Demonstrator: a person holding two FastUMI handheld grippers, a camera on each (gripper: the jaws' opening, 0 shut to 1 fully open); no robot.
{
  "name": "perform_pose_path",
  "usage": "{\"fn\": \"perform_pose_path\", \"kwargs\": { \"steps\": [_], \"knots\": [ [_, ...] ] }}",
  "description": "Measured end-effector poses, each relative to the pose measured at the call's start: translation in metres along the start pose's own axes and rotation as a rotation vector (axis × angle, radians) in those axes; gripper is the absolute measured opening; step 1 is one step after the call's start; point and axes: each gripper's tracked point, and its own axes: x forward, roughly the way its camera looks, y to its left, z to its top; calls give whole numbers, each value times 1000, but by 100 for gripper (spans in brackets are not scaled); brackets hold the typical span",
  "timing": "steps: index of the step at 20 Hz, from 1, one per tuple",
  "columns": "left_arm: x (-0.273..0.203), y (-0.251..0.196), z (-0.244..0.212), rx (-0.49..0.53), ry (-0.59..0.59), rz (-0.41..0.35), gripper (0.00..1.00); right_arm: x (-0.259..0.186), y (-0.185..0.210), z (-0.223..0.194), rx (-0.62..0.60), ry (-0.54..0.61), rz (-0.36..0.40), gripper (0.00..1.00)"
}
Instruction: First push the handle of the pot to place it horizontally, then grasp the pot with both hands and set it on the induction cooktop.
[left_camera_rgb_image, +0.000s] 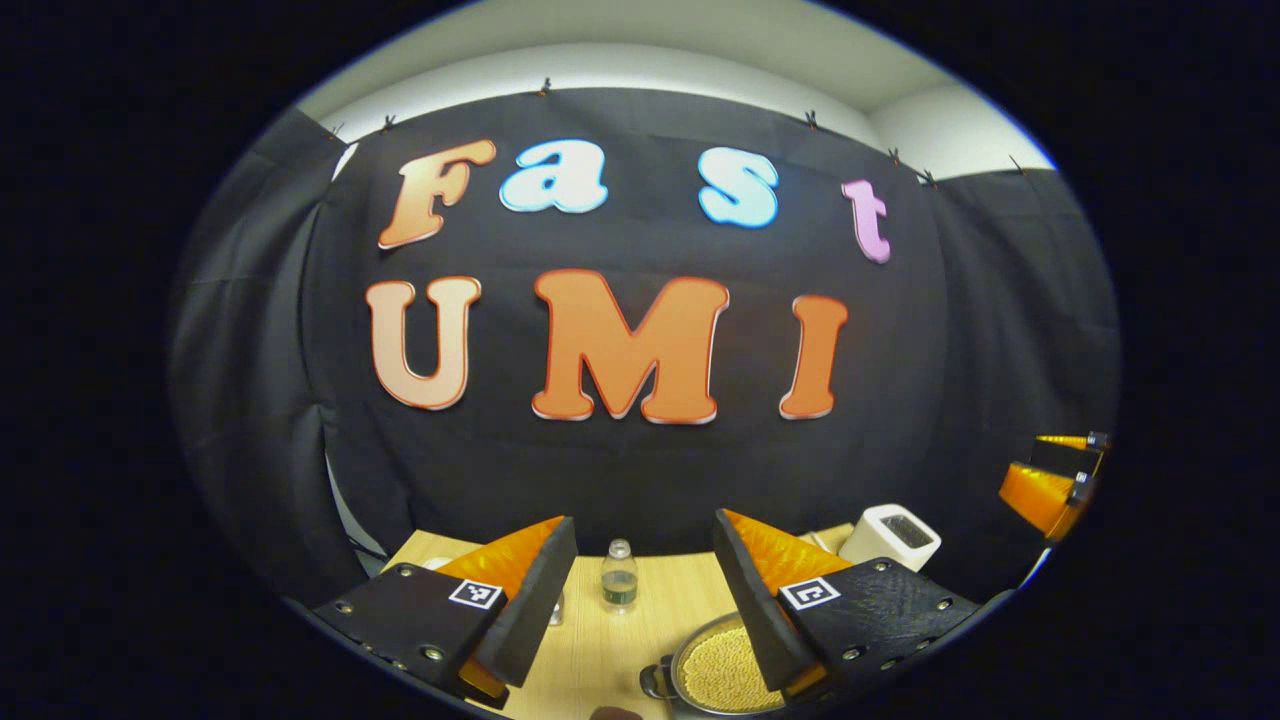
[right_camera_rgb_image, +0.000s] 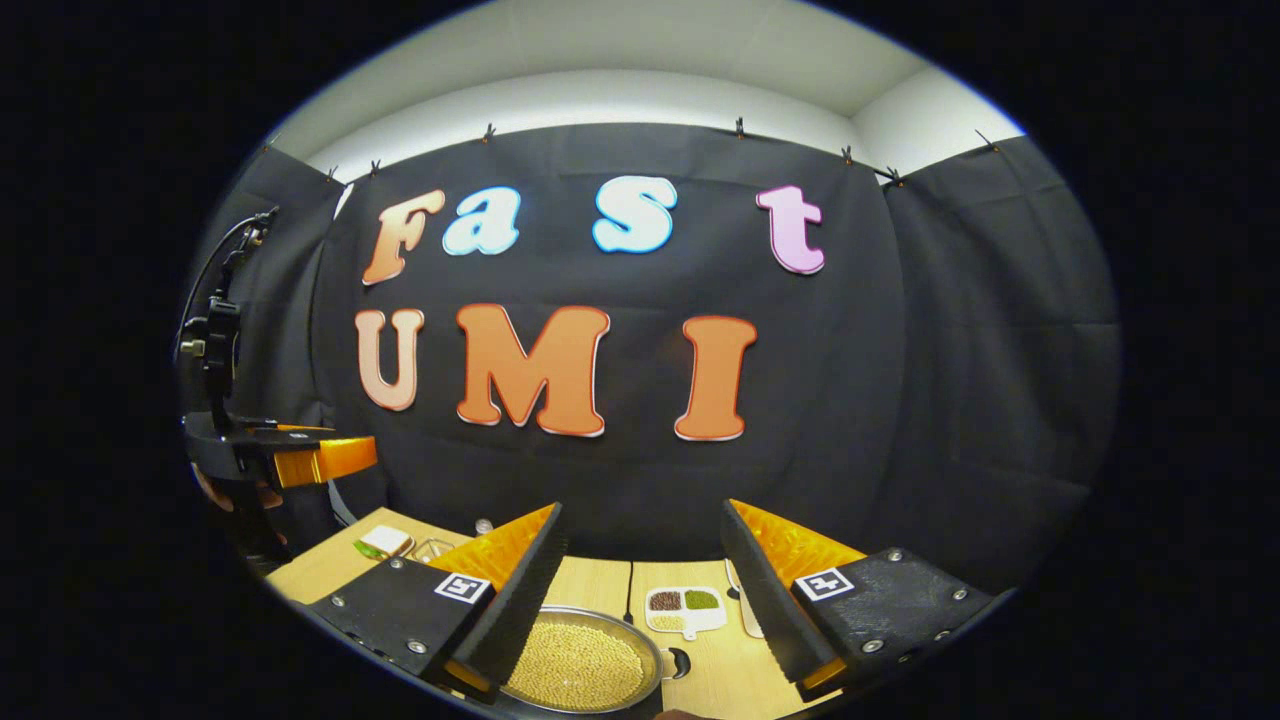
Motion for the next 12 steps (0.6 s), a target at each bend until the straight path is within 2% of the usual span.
{"fn": "perform_pose_path", "kwargs": {
  "steps": [3, 6, 7, 9, 10, 12],
  "knots": [
    [-29, 19, 68, 8, -132, 24, 84, -11, 2, 41, -21, -75, 17, 97],
    [-57, 32, 126, -40, -248, 17, 84, -16, 3, 74, -61, -124, 23, 93],
    [-68, 39, 142, -37, -277, 25, 84, -18, 1, 84, -73, -137, 21, 97],
    [-89, 56, 172, -17, -337, 45, 84, -24, 0, 104, -98, -167, 20, 93],
    [-96, 60, 180, -14, -352, 53, 84, -28, 0, 113, -107, -185, 29, 95],
    [-105, 74, 198, -27, -371, 73, 84, -36, 11, 127, -86, -198, 85, 97]
  ]
}}
